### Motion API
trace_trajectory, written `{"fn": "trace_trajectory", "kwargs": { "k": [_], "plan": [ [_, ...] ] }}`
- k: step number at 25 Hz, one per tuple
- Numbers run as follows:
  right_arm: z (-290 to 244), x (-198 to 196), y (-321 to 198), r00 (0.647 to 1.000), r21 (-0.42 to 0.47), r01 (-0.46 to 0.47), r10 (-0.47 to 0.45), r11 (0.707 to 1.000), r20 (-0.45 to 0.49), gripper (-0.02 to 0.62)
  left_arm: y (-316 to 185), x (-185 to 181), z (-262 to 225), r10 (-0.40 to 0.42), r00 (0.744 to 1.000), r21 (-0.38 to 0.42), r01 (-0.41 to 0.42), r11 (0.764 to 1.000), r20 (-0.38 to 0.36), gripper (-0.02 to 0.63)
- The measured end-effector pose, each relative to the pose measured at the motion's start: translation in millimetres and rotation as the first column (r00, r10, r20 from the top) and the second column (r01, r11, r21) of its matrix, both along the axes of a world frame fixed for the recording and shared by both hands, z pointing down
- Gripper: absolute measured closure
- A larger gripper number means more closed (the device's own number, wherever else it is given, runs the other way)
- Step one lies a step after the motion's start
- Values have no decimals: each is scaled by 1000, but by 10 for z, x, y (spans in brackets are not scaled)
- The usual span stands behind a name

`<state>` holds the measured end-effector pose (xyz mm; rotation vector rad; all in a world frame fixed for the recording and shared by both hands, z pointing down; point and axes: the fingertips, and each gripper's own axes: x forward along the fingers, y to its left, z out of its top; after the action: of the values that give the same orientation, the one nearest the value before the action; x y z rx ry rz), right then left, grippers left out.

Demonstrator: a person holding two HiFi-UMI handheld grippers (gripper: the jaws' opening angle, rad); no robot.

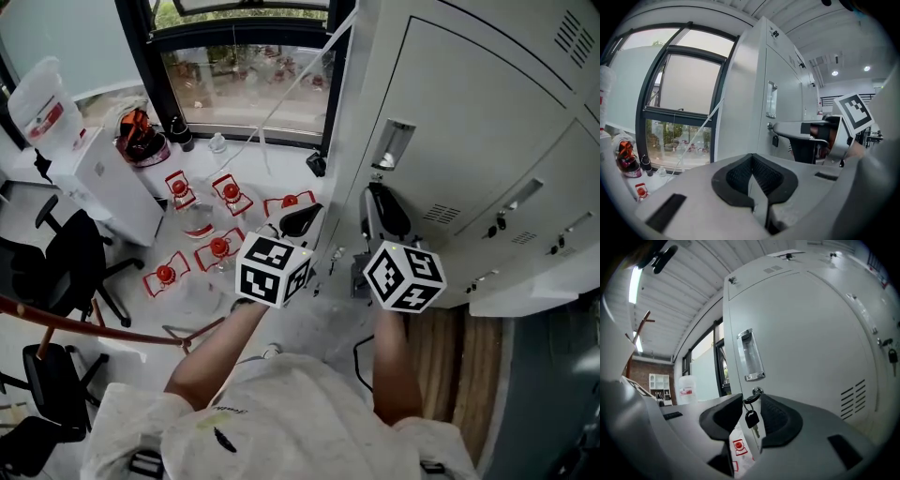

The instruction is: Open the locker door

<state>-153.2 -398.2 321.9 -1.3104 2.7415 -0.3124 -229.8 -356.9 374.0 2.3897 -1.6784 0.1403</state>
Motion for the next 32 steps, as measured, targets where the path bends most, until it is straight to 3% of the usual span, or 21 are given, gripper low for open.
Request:
{"fn": "trace_trajectory", "kwargs": {
  "k": [4,9,14,18,20,26,32],
  "plan": [
    [-6,35,-16,987,-85,23,-8,996,162,505,-11,-15,18,20,1000,-1,-20,1000,1,601],
    [17,75,-43,933,-193,84,-9,978,360,517,-8,-12,50,42,999,-7,-42,999,2,601],
    [57,75,-85,832,-303,155,41,940,553,540,7,-30,35,57,998,-2,-57,998,-1,601],
    [66,86,-92,747,-314,195,67,929,661,548,27,-71,31,66,998,2,-65,998,-5,601],
    [80,88,-91,722,-313,203,74,928,688,551,38,-83,30,74,997,4,-74,997,-7,601],
    [91,93,-71,699,-312,192,94,931,709,555,50,-12,38,126,992,5,-126,992,-11,601],
    [86,97,-27,693,-299,178,97,937,715,555,62,38,61,174,985,5,-174,985,-12,601]
  ]
}}
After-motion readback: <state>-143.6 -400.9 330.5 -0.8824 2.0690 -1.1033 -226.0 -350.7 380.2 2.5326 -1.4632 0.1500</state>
